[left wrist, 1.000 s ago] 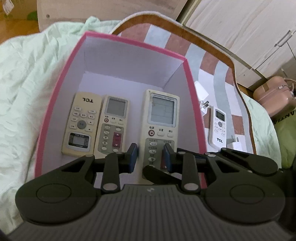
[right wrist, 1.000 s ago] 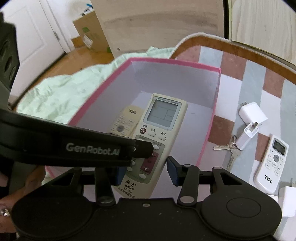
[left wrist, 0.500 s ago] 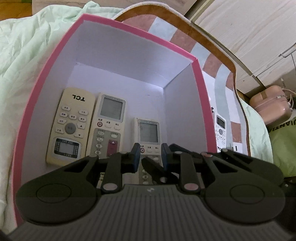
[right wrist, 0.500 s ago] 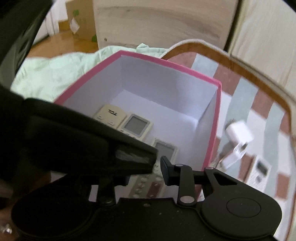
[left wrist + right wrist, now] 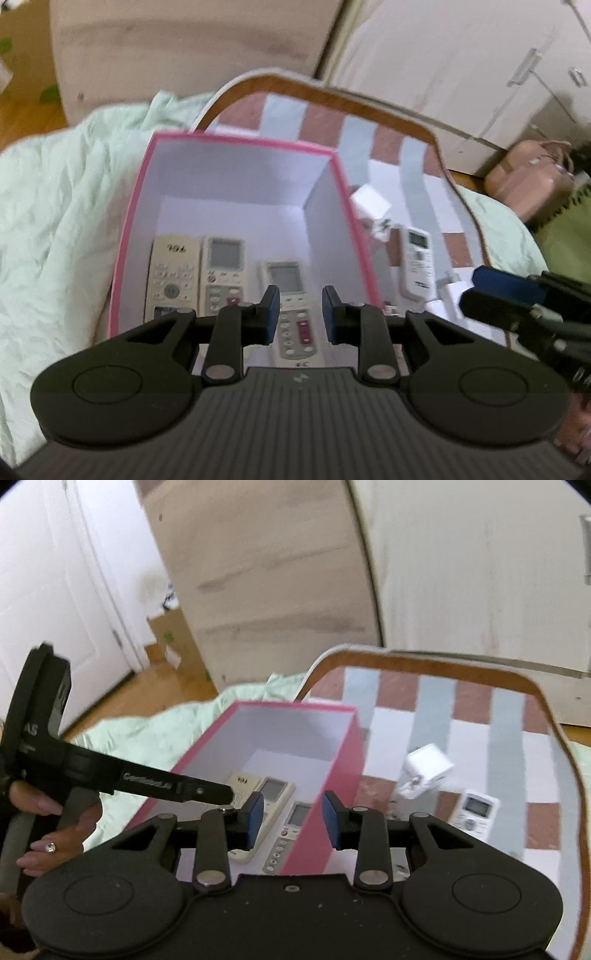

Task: Organize rigid objects
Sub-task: 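Withdraw the left gripper up out of the pink box, then move the left gripper down toward the white power bank on the rug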

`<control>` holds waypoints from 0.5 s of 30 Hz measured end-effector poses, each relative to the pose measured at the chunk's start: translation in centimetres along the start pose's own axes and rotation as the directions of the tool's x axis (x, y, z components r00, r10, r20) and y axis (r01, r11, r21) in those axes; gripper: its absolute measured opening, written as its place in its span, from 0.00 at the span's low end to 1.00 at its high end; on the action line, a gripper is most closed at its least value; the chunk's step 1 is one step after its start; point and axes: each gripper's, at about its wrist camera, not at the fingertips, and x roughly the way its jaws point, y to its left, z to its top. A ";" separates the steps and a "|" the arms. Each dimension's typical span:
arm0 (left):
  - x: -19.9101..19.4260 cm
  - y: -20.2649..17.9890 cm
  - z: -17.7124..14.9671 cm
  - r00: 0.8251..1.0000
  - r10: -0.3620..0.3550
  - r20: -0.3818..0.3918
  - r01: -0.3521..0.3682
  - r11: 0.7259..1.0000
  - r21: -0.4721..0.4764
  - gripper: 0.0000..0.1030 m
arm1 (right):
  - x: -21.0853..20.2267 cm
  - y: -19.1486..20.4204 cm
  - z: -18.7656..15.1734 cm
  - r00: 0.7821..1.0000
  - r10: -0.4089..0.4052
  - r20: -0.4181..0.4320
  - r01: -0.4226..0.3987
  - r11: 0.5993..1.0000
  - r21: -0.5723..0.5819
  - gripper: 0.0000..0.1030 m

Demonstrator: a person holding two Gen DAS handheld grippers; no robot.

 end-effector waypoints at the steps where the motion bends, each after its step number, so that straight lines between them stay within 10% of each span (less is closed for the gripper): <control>1: -0.5 -0.6 0.0 1.000 -0.003 0.007 0.003 1.000 0.013 0.24 | -0.8 -0.2 0.2 1.000 -0.003 0.004 0.003 1.000 0.001 0.40; 15: -2.1 -11.2 -1.0 0.998 -0.055 -0.036 0.061 0.974 0.217 0.29 | -7.5 -3.4 -2.2 0.991 -0.129 -0.034 0.127 0.990 -0.061 0.44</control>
